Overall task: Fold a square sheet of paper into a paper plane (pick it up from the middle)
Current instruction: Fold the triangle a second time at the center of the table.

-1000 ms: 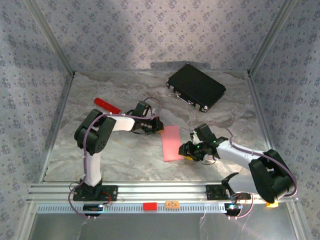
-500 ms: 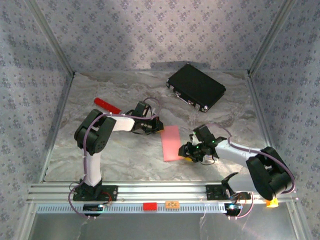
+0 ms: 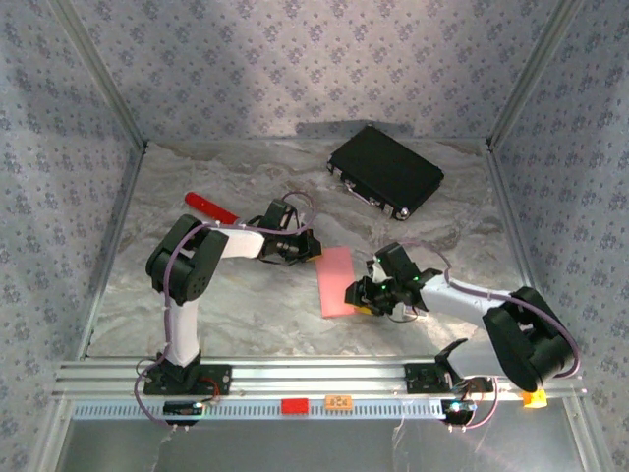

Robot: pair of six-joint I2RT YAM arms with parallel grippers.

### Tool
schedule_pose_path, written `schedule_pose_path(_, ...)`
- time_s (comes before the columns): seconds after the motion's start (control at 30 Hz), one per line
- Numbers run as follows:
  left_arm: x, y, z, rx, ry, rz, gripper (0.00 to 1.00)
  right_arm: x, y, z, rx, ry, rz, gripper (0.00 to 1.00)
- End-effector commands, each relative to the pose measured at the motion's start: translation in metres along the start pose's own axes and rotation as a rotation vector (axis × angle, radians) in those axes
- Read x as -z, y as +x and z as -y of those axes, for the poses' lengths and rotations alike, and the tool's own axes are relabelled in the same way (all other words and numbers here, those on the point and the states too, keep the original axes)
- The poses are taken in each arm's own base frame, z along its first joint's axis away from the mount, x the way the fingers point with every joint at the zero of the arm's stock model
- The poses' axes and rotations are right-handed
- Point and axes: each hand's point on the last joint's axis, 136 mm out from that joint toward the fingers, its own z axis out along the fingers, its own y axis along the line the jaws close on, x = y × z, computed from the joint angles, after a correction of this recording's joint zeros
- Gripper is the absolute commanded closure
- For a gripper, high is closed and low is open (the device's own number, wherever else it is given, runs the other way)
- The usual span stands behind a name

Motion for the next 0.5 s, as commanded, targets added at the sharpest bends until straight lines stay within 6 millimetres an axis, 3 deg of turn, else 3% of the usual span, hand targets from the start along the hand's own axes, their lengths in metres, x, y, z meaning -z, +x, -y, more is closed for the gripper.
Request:
schedule_pose_path(0.0, -0.009, 0.019, -0.03, 0.056, -0.08, -0.051, 1.0, 0.006, 0.006, -0.007, -0.02, -0.01, 0.004, 0.56)
schedule_pose_path(0.27, -0.009, 0.02, -0.029, 0.054, -0.078, -0.054, 1.0, -0.005, 0.027, -0.014, -0.052, -0.053, -0.022, 0.52)
schedule_pose_path(0.47, -0.009, 0.019, -0.028, 0.054, -0.076, -0.054, 1.0, -0.015, 0.028, -0.016, -0.058, -0.059, -0.028, 0.5)
